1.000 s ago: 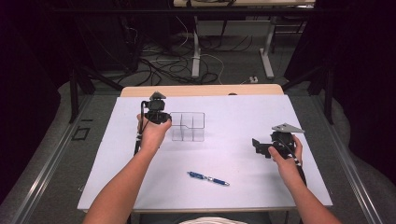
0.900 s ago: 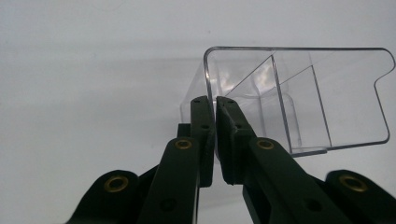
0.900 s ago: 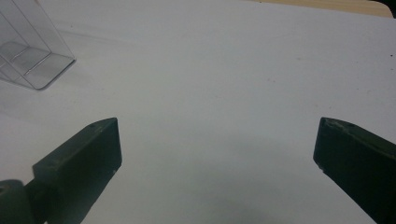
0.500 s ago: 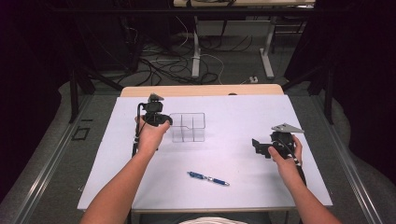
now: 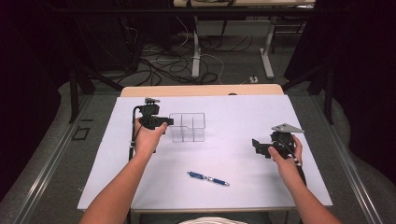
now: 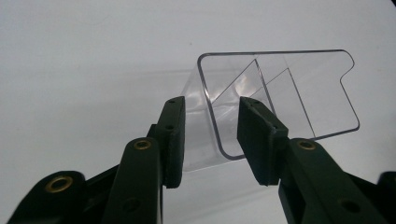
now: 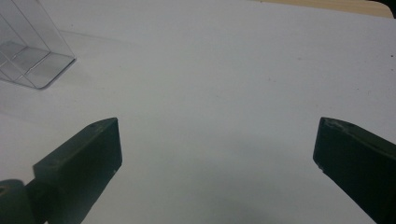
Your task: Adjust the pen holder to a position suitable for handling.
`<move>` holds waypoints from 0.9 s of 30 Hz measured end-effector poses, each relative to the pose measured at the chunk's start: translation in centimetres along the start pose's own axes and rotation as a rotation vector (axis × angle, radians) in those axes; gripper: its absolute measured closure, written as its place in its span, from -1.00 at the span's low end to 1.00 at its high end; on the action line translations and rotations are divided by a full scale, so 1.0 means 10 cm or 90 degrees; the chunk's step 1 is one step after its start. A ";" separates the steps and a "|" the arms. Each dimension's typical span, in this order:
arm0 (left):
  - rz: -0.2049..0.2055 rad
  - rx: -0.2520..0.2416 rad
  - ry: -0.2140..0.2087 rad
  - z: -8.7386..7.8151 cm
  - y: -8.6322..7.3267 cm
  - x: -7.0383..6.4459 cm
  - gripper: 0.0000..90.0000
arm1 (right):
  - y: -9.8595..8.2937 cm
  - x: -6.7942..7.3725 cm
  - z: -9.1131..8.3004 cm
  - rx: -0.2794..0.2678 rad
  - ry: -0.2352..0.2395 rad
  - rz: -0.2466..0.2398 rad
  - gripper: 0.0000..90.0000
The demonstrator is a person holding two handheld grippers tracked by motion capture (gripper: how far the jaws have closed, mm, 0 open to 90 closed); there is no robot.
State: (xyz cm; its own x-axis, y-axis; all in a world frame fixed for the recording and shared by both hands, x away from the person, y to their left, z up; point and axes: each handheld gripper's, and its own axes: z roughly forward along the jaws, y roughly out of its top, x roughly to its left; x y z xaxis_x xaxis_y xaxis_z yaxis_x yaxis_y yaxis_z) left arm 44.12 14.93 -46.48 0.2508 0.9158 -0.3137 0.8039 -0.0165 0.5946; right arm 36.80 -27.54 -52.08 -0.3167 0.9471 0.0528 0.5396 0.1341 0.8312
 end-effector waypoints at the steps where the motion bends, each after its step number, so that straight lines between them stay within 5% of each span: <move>1: -0.001 -0.001 -0.003 -0.01 -0.01 0.02 0.33 | 0.00 0.00 0.00 -0.001 0.001 0.000 -0.98; 14: -0.001 -0.054 -0.035 -0.12 -0.14 0.18 0.02 | 0.00 0.01 0.01 0.000 0.000 -0.001 -0.98; 27: 0.073 -0.082 -0.038 -0.18 -0.28 0.30 -0.29 | 0.01 0.02 0.00 -0.001 0.001 -0.005 -0.98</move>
State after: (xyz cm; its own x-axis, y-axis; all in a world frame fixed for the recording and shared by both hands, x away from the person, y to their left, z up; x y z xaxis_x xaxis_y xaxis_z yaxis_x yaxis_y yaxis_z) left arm 41.69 18.40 -47.76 0.3717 0.8852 -0.2799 0.6933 -0.0642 0.7178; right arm 36.79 -27.36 -52.05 -0.3216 0.9457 0.0475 0.5366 0.1407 0.8321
